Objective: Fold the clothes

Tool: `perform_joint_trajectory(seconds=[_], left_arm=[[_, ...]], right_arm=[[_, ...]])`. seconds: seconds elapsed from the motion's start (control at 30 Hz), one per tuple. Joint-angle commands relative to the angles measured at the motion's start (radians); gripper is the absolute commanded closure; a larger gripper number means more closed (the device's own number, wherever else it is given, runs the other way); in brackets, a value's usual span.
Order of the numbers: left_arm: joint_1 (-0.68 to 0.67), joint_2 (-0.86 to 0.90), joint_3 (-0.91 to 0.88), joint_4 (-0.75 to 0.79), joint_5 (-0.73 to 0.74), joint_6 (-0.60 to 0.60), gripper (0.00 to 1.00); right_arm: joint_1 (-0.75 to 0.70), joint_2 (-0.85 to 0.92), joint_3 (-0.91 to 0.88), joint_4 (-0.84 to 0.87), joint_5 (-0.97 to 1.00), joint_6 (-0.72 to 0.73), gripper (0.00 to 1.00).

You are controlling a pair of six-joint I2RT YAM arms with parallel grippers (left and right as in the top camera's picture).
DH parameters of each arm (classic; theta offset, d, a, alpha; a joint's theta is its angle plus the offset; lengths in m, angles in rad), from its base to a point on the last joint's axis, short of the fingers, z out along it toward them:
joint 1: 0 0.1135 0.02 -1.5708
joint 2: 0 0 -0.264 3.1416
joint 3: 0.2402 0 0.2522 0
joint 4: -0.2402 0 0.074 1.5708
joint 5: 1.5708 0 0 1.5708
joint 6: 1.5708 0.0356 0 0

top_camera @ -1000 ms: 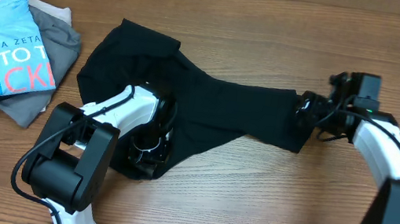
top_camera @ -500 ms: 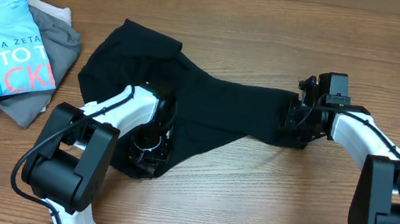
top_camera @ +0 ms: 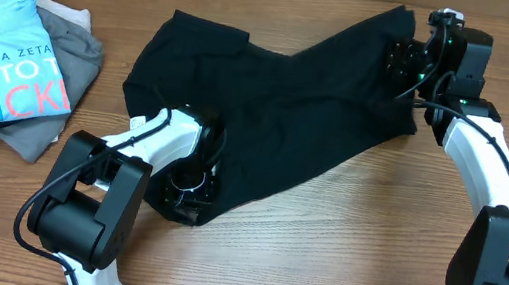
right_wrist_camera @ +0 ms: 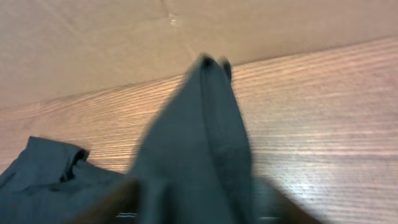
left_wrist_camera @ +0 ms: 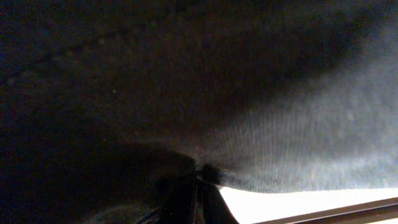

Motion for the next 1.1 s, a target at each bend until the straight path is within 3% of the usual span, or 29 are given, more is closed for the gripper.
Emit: perform_joint_trajectory(seconds=[0.0, 0.03, 0.3, 0.43, 0.53, 0.73, 0.93, 1.07], left_arm=[[-0.002, 0.003, -0.005, 0.033, -0.039, -0.017, 0.96], [-0.002, 0.003, -0.005, 0.034, -0.040, -0.017, 0.96], [-0.002, 0.003, -0.005, 0.039, -0.040, -0.017, 0.96], [-0.002, 0.003, -0.005, 0.048, -0.039, -0.017, 0.96], [-0.002, 0.003, -0.005, 0.052, -0.039, -0.017, 0.96], [-0.002, 0.003, -0.005, 0.051, -0.039, -0.017, 0.96], [-0.002, 0.003, -0.005, 0.053, -0.039, -0.017, 0.96], [-0.002, 0.003, -0.005, 0.053, -0.039, -0.017, 0.96]], right_arm=[[-0.008, -0.021, 0.010, -0.071, 0.089, 0.020, 0.08], [-0.013, -0.021, 0.010, -0.108, 0.112, 0.021, 0.00], [-0.067, -0.021, 0.010, -0.431, 0.351, 0.056, 0.00], [-0.075, -0.021, 0.006, -0.571, 0.319, 0.055, 0.00], [-0.075, -0.021, -0.020, -0.567, 0.264, 0.010, 0.00], [-0.073, 0.000, -0.088, -0.534, 0.214, -0.043, 0.21], [-0.073, 0.026, -0.149, -0.453, 0.086, -0.071, 0.31], [-0.072, 0.026, -0.151, -0.433, 0.076, -0.070, 0.56]])
